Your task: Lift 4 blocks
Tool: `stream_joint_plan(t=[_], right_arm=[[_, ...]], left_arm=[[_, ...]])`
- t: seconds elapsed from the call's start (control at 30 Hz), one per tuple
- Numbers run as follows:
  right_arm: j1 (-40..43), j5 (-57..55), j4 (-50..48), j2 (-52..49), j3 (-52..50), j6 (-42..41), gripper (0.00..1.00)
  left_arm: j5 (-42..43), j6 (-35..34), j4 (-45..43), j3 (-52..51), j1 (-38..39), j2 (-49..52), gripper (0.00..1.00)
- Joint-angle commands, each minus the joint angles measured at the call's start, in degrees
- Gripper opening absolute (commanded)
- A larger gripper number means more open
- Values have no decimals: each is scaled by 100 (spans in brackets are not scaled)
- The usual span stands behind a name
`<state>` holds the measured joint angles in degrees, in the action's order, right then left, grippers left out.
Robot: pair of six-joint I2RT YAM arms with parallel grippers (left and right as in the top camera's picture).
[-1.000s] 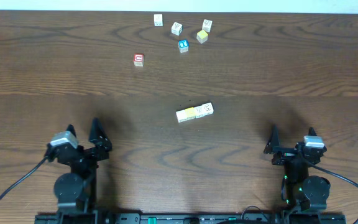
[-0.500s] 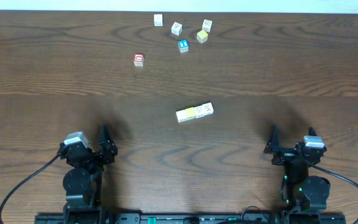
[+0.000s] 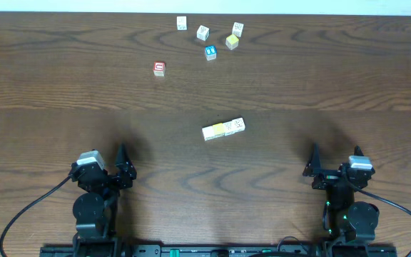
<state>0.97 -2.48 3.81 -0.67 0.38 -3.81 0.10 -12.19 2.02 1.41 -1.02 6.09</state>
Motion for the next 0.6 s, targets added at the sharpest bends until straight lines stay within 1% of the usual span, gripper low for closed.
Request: stream_joint_plan(t=[0.0, 0.37, 0.43, 0.5, 0.53, 0.57], right_arm=[[-22, -2, 26, 37, -9, 70, 99], [-22, -2, 26, 37, -9, 70, 99], [-22, -2, 26, 37, -7, 70, 99], [-22, -2, 26, 37, -9, 70, 99], [-22, -2, 26, 37, -9, 70, 99], [-22, -2, 26, 37, -9, 68, 99]], left_arm=[[33, 101, 216, -116, -4, -61, 75], [33, 101, 216, -116, 26, -66, 75], [33, 101, 214, -116, 42, -188, 75], [33, 101, 214, -116, 46, -614, 75], [37, 98, -68, -120, 35, -584, 75], [48, 98, -46, -118, 24, -614, 75]])
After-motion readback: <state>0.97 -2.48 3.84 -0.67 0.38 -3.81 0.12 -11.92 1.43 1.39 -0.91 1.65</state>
